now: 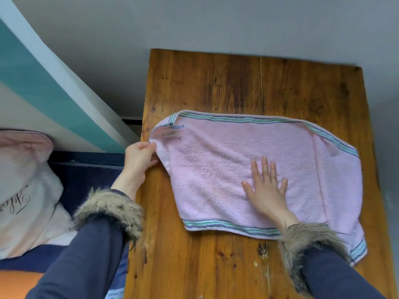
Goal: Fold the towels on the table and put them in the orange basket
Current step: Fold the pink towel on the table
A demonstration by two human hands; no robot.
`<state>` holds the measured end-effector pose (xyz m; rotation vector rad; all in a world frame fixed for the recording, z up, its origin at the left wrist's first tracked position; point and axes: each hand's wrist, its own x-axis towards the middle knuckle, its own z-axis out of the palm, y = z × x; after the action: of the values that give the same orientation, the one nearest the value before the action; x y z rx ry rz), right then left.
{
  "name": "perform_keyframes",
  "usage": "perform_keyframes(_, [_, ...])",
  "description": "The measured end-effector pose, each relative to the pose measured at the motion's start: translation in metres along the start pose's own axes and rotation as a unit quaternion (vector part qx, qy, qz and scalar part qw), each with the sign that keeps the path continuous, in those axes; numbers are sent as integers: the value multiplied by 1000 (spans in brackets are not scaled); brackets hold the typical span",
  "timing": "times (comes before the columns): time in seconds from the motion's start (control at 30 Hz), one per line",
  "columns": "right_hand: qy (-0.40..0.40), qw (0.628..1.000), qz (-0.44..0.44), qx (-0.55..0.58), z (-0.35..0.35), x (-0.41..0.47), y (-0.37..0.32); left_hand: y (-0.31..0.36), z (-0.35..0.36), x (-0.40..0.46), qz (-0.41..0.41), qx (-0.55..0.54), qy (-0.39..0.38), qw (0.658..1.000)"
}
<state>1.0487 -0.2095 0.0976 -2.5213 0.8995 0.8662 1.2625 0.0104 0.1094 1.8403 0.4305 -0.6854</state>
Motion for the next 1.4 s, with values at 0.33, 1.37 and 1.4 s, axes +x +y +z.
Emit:
perform_keyframes(0.33, [14,1000,2,-8,-1,-1,-1,-16,-24,7,58,88,14,994])
perform_keyframes(1.37, [124,981,-118,-88,8,-21,-47,-109,-49,-82,68,290,14,954])
perform_keyframes(1.4, [118,979,-141,-90,15,-25,-55,-110,-48,-86,67,296,13,953])
